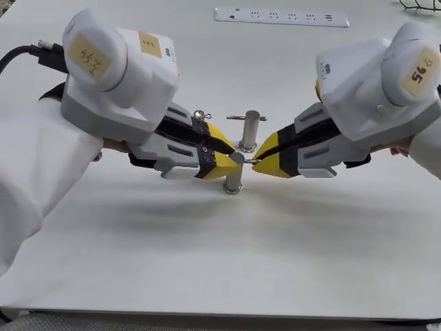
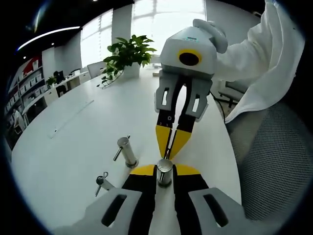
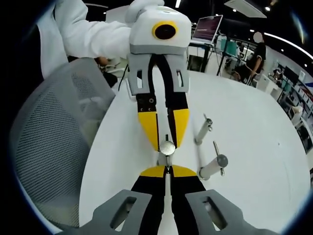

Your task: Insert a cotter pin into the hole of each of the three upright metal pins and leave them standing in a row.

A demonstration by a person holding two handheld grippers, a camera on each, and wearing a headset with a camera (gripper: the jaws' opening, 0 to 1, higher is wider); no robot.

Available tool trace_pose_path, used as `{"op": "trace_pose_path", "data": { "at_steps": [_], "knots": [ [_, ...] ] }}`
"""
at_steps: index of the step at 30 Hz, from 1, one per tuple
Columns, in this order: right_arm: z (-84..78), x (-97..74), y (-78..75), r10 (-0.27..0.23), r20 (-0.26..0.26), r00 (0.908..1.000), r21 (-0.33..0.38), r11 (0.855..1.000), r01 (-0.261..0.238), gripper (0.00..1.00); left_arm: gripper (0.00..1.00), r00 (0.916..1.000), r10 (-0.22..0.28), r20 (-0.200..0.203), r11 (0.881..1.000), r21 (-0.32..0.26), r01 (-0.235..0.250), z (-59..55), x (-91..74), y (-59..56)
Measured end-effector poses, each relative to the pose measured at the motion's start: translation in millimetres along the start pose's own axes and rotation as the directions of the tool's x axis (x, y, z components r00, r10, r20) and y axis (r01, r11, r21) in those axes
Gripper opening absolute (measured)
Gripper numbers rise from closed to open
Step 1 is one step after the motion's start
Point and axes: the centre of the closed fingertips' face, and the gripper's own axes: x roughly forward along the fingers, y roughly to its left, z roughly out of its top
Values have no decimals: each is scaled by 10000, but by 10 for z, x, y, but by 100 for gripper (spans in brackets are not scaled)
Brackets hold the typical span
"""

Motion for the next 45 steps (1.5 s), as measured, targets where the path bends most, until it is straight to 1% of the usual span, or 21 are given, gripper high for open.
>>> {"op": "trace_pose_path", "data": {
  "at_steps": [5, 6, 10, 12, 16, 17, 18, 21, 24, 25, 35, 39, 45],
  "knots": [
    [43, 20, 13, 111, 16, 9999, -129, 9999, -110, 0, 10, 10000, -27, -1, 10000, 42, 27, 11, 6, -13],
    [28, 22, 12, 104, -81, 9999, -219, 9997, -105, 0, 10, 10000, -26, -23, 10000, 56, 26, 10, 6, -13],
    [20, 16, 8, 151, -77, 9999, -302, 9994, -154, 0, 10, 10000, -48, -36, 10000, 55, 49, 12, 6, -14],
    [20, 19, 3, 155, -128, 9998, -577, 9982, -162, 0, 10, 10000, -53, -51, 10000, 70, 54, 12, 7, -11],
    [22, 23, 1, 195, -155, 9997, -649, 9977, -205, 0, 10, 10000, -65, -37, 10000, -4, 65, 19, 11, -16],
    [23, 23, -2, 186, -152, 9997, -620, 9979, -195, 0, 10, 10000, -72, -33, 10000, -16, 72, 19, 10, -15],
    [26, 24, 0, 218, -111, 9997, -432, 9988, -223, 0, 10, 10000, -71, -34, 10000, -28, 70, 19, 10, -14],
    [15, 26, -34, 183, -67, 9998, -309, 9994, -185, 0, 10, 10000, -76, -45, 10000, 2, 76, 21, 11, -15],
    [15, 15, -44, 119, -46, 9999, -327, 9994, -121, 9, 10, 10000, -81, -46, 10000, -6, 81, 20, 9, -15],
    [13, 12, -44, 125, -48, 9999, -343, 9993, -127, 10, 10, 10000, -79, -50, 10000, -1, 79, 19, 8, -15],
    [-52, -71, -52, 49, -107, 9999, -326, 9995, -53, 5, 10, 9999, -81, -96, 9999, 88, 82, 17, 8, -14],
    [-42, -69, -53, 42, -56, 10000, -349, 9994, -44, 0, 10, 9999, -92, -106, 9999, 80, 93, 15, 6, -11],
    [-12, -58, -60, 49, 62, 10000, -303, 9995, -47, 0, 10, 9999, -84, -119, 9999, 101, 85, 11, 6, -6]
  ]
}}
